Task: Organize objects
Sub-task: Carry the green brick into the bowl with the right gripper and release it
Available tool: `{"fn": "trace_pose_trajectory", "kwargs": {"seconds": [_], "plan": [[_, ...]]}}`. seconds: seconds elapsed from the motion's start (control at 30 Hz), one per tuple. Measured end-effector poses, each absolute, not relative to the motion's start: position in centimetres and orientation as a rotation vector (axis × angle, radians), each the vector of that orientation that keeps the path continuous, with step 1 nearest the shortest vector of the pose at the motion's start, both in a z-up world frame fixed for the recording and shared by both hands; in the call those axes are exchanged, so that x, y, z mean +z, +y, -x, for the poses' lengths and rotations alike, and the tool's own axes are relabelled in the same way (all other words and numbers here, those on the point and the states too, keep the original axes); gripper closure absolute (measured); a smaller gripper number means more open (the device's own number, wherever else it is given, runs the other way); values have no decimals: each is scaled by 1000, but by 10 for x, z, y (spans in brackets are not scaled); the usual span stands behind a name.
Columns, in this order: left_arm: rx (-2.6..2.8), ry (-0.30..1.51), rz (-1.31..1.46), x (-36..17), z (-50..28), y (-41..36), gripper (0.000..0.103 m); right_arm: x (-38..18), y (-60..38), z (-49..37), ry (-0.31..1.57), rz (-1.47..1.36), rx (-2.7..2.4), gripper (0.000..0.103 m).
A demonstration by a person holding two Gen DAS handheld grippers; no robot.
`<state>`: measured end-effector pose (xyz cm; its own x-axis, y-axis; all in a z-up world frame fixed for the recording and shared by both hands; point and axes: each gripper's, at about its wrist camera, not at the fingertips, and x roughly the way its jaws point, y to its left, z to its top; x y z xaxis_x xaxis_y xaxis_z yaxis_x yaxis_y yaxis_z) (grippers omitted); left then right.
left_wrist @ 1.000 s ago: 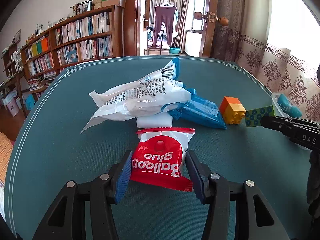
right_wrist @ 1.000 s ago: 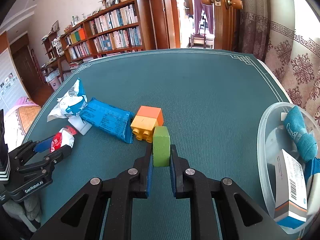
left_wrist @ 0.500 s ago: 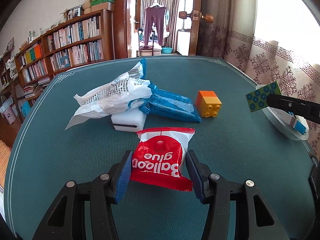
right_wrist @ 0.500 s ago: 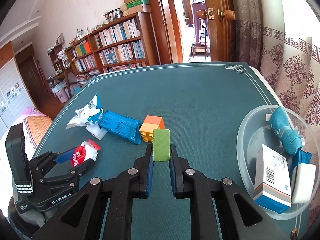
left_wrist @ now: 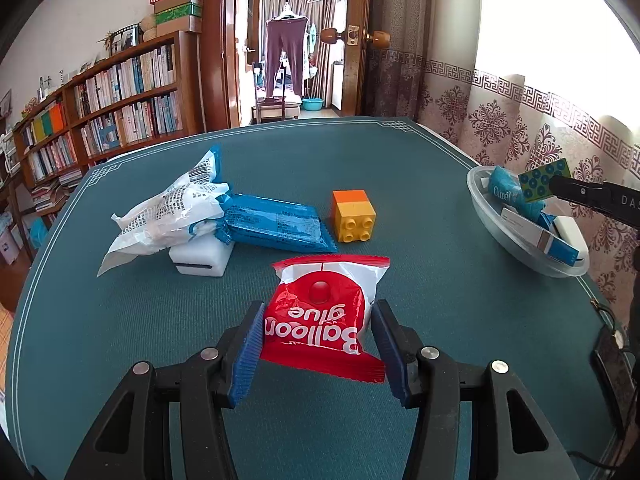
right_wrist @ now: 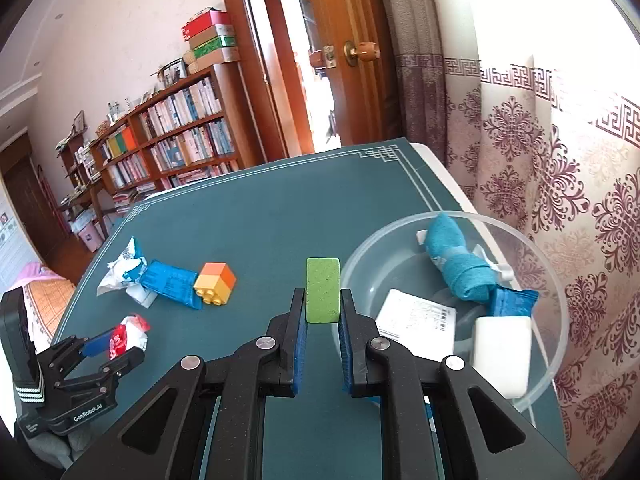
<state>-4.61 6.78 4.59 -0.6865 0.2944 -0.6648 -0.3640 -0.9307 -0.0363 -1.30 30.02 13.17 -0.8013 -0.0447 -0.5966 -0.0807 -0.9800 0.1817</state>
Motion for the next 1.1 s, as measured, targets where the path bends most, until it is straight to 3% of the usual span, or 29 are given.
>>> {"fn": "trace_pose_trajectory", "kwargs": {"seconds": [0.5,1.1], "plan": [[2539,205,967,55,38,108,47,111,349,0,221,931,2805,86],[2485,270,953,57,35,146,47,110,357,-33,299,952,2874,86]]}}
